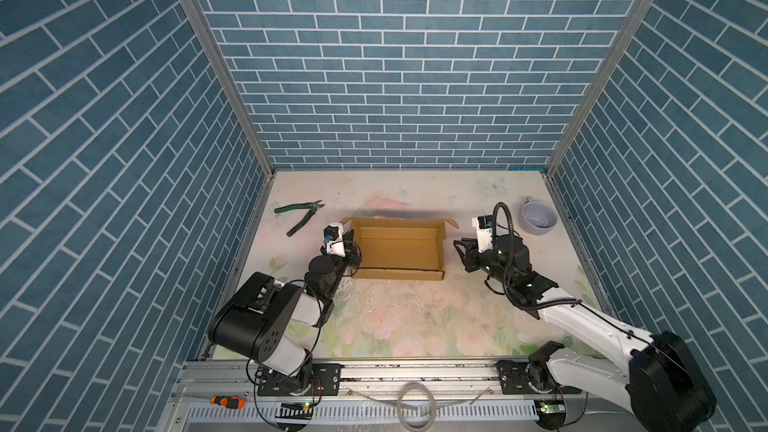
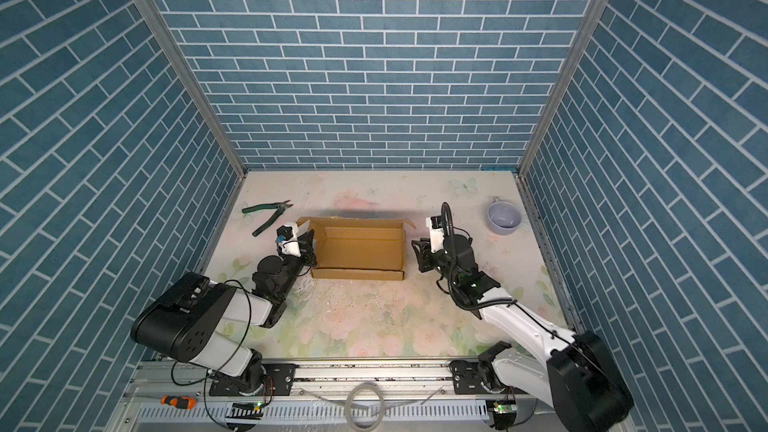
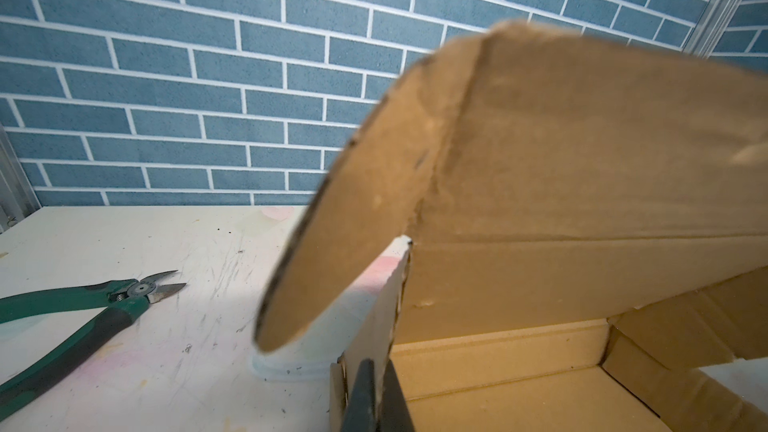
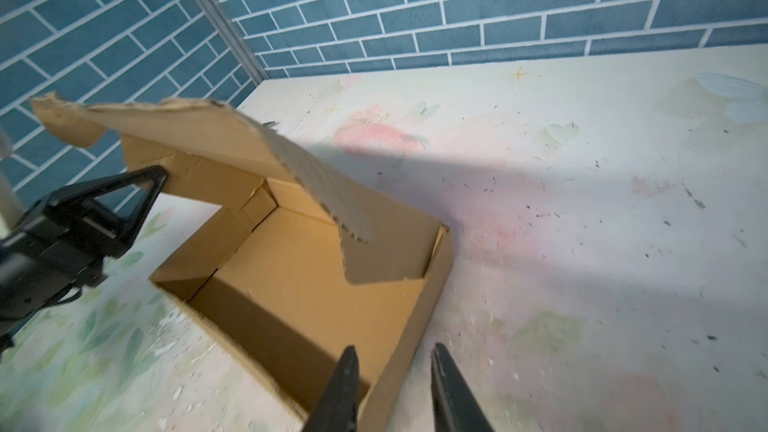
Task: Fold the paper box
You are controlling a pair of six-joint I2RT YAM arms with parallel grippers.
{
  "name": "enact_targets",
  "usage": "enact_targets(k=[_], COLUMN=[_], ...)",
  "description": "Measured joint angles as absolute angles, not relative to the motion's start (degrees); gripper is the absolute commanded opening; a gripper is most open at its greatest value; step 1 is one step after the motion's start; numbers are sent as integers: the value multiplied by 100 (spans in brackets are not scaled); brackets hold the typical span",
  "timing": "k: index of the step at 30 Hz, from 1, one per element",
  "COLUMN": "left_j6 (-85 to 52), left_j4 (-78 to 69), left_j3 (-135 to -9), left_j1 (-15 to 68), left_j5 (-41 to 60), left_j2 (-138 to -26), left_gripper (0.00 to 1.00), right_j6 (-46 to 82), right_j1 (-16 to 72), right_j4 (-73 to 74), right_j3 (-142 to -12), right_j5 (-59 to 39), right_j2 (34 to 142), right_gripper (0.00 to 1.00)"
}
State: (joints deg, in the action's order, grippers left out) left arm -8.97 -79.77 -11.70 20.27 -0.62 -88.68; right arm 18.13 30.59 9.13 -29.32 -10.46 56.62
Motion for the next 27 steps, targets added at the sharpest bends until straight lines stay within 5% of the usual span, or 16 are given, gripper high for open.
enact_targets(k=[5, 13, 20, 27], left_j6=[-829, -746, -683, -683], left_j4=[-8165, -8309, -8326, -7623], left_j3=[-1122, -945, -744, -502], left_j1=[2053, 2171, 2373, 2668], left_j5=[-99, -202, -392, -683], left_j2=[-9002, -9017, -8890, -8326], left_gripper=[0, 0, 0, 27], right_j6=[1686, 2108, 2552, 3105], right_j1=[2814, 2856, 4106, 4589], right_j4=[-947, -2687, -3249, -2812], right_j3=[-4217, -8154, -8538, -7874], right_j5=[-1149, -1208, -1070, -869], right_j2=[5325, 8095, 9198, 9282], right_gripper=[42, 39, 39, 39])
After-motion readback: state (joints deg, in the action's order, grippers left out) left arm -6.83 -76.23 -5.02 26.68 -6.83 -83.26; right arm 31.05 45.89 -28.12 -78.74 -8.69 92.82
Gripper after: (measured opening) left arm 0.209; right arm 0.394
